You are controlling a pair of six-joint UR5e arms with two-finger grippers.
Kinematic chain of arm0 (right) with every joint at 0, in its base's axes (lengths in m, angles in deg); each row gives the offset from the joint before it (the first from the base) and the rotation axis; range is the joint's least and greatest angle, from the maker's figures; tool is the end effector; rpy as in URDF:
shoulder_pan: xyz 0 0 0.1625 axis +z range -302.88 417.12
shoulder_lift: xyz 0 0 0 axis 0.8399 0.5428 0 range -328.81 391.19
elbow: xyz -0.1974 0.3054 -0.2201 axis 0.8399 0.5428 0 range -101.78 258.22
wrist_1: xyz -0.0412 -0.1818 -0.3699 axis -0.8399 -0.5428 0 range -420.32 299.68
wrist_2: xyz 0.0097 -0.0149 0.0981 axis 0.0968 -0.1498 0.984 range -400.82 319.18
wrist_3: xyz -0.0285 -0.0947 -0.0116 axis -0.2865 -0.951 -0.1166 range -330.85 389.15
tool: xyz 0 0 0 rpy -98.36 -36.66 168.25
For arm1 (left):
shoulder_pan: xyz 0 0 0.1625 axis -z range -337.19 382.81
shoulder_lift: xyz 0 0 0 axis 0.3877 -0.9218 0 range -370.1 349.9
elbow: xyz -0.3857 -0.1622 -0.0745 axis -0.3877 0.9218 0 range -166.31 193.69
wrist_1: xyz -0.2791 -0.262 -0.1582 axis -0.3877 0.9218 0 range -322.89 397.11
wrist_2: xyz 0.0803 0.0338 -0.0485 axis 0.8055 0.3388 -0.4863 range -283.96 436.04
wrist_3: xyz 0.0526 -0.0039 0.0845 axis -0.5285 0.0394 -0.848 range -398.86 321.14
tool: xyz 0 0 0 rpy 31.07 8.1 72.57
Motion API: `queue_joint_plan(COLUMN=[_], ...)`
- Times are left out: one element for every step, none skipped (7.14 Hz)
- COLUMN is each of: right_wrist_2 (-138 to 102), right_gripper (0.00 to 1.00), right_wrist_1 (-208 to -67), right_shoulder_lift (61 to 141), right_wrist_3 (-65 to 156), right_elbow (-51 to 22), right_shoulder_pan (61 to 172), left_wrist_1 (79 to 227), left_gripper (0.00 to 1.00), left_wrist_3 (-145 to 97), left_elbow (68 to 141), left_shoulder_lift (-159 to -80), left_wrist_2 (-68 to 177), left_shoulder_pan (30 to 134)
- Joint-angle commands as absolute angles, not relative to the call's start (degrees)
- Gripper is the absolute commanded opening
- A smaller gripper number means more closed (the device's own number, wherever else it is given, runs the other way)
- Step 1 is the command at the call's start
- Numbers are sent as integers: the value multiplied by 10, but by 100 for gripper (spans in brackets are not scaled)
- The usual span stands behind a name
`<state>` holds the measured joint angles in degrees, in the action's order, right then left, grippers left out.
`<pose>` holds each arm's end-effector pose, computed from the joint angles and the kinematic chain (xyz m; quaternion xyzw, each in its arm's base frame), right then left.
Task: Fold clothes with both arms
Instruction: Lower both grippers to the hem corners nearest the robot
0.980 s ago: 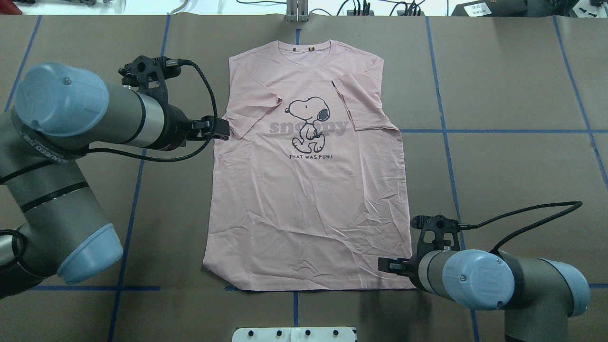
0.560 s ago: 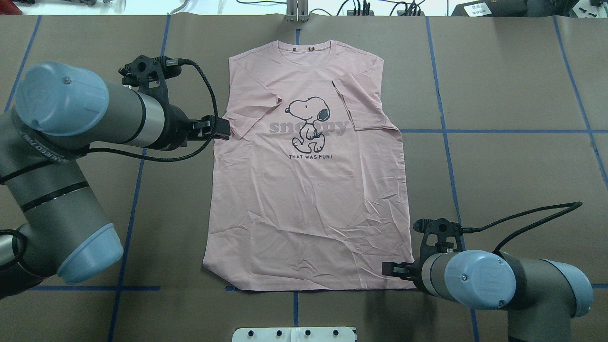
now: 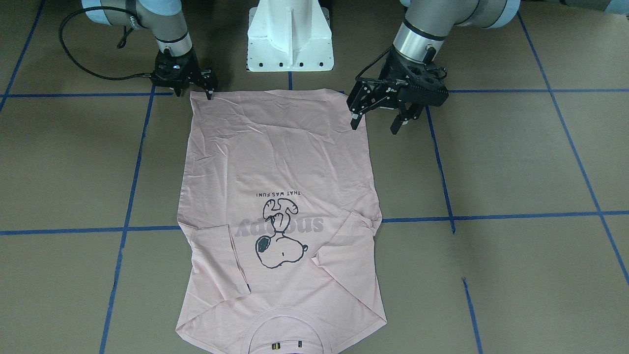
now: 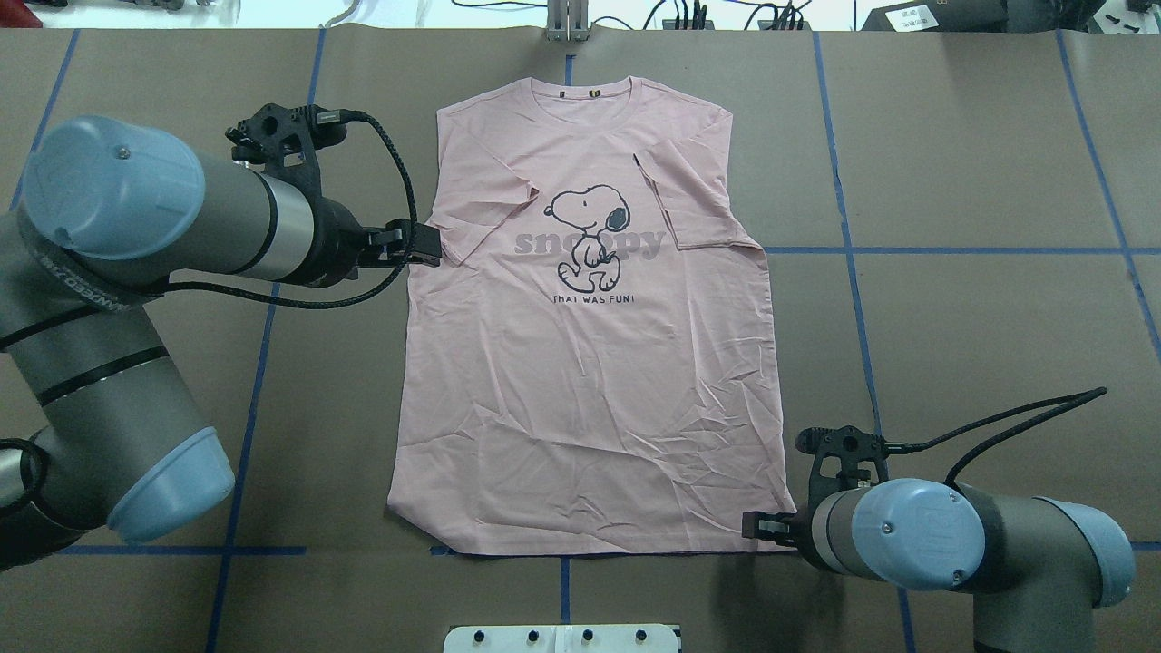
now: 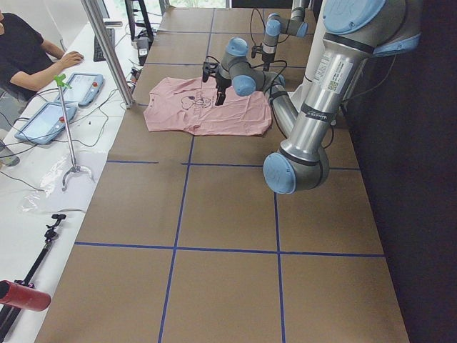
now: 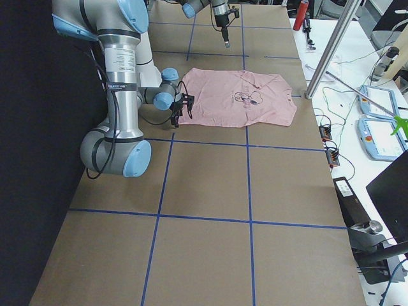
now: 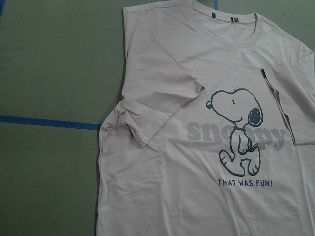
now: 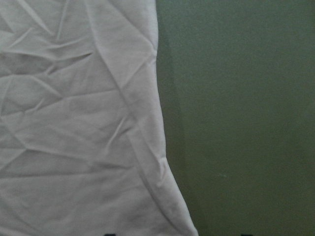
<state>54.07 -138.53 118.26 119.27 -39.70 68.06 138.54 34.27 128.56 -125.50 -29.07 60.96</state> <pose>-0.4662 -0.2171 0.3914 -0.0054 -0.3654 0.0743 0.9279 0.3780 -0.4333 0.2026 0.1347 0.5030 -0.0909 0.8489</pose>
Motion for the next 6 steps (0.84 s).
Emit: queue_joint_plan(right_wrist_2=[560, 566, 566, 564, 560, 559], right_gripper=[25, 7, 0, 0, 0, 0], right_wrist_1=[-1385, -1385, -1385, -1385, -1385, -1385], right_shoulder_lift=[1179, 1178, 1178, 1178, 1178, 1177], right_wrist_3=[1191, 1190, 1190, 1191, 1192, 1193], right_elbow=[-396, -398, -402, -403, -403, -408], right_shoulder_pan=[681, 682, 682, 682, 683, 686], left_wrist_1=[1385, 1385, 1385, 1385, 1385, 1386], left_gripper=[100, 100, 100, 100, 100, 100], left_wrist_3=[341, 339, 338, 337, 337, 337], left_elbow=[1285, 1284, 1283, 1283, 1281, 1280], left_shoulder_lift=[-1254, -1254, -1254, -1254, -1255, -1255], left_wrist_2=[-291, -291, -290, -290, -291, -292], left_shoulder_pan=[610, 610, 610, 610, 610, 610])
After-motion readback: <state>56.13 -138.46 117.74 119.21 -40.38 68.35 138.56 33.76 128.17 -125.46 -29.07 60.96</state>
